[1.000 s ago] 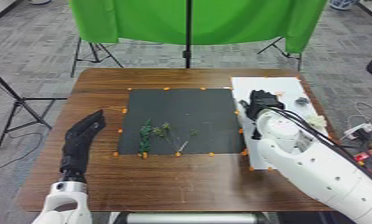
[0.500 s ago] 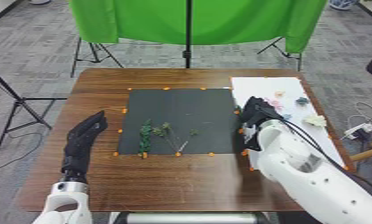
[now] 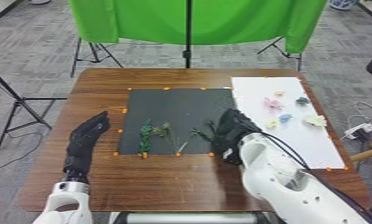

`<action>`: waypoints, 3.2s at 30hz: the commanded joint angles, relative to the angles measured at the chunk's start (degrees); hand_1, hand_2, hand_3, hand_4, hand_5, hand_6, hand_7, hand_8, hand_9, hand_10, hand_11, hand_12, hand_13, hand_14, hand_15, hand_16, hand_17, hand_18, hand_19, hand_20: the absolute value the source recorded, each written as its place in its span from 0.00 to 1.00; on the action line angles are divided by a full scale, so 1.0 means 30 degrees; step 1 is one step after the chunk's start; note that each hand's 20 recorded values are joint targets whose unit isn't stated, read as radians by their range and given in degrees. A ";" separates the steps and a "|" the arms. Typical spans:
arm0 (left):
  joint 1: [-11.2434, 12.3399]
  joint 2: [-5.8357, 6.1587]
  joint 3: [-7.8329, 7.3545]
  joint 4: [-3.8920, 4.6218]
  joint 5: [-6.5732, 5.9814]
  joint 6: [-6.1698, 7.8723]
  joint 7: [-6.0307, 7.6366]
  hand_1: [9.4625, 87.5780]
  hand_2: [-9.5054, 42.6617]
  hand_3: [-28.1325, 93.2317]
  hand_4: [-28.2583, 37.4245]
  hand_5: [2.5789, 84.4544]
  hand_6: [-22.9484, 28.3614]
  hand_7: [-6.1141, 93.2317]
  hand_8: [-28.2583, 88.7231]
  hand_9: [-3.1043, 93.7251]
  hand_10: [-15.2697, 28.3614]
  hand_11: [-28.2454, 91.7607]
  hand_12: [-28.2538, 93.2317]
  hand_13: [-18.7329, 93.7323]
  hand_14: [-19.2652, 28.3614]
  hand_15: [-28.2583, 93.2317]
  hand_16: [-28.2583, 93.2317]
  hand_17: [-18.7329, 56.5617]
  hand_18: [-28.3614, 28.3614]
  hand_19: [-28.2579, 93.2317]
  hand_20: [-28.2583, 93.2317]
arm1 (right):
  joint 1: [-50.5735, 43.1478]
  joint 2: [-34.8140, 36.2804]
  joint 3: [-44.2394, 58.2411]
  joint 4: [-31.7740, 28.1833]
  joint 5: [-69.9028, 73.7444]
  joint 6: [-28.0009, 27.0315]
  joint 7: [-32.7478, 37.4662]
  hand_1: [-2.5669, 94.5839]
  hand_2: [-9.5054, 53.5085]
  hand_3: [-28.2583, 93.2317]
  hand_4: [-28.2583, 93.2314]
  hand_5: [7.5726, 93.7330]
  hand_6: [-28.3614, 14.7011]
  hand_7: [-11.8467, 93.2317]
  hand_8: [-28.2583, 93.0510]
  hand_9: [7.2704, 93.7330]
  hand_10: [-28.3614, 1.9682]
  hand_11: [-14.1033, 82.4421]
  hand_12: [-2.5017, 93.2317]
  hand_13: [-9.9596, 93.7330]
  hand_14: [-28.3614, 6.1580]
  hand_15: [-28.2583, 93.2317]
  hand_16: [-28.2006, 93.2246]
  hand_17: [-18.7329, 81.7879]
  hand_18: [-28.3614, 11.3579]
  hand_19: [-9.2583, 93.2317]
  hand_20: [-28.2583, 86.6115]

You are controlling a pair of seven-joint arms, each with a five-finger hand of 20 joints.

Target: Arrange flowers

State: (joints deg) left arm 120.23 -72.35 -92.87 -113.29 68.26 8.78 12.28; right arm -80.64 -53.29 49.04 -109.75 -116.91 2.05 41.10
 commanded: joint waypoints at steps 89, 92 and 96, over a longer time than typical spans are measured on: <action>0.0164 -0.0324 -0.0085 0.0010 0.0423 -0.1086 -0.0978 0.23 0.08 0.78 0.16 0.51 0.52 0.17 0.20 0.45 0.62 0.36 0.36 0.43 0.74 0.40 0.27 0.26 0.76 0.30 0.40 | -0.4972 0.3062 0.8327 -0.3136 -0.1063 -0.1278 0.1183 0.40 0.11 0.74 0.16 0.62 0.59 0.22 0.19 0.74 0.34 0.35 0.29 0.89 0.59 0.70 0.51 0.76 0.35 1.00 0.70; 0.0151 -0.0306 -0.0135 0.0003 0.0411 -0.1058 -0.0922 0.23 0.08 0.78 0.16 0.51 0.52 0.17 0.20 0.45 0.62 0.36 0.36 0.43 0.74 0.39 0.27 0.25 0.76 0.30 0.40 | -0.4524 0.3143 0.7606 -0.2357 -0.1038 -0.1718 0.1166 0.41 0.05 0.74 0.16 0.59 0.59 0.21 0.19 0.71 0.32 0.34 0.29 0.88 0.57 0.70 0.51 0.76 0.37 1.00 0.68; 0.0119 -0.0322 -0.0104 0.0019 0.0429 -0.1139 -0.0945 0.23 0.08 0.78 0.16 0.51 0.52 0.17 0.20 0.45 0.62 0.36 0.36 0.43 0.74 0.39 0.27 0.26 0.76 0.30 0.40 | -0.3804 0.3100 0.6546 -0.1103 -0.1276 -0.1816 0.1214 0.42 0.00 0.75 0.15 0.57 0.61 0.20 0.19 0.70 0.32 0.34 0.29 0.88 0.58 0.71 0.50 0.77 0.38 1.00 0.67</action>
State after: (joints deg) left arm 120.44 -72.92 -93.30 -113.39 69.29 6.10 10.03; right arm -93.92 -43.98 73.21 -117.86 -118.48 -5.84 44.53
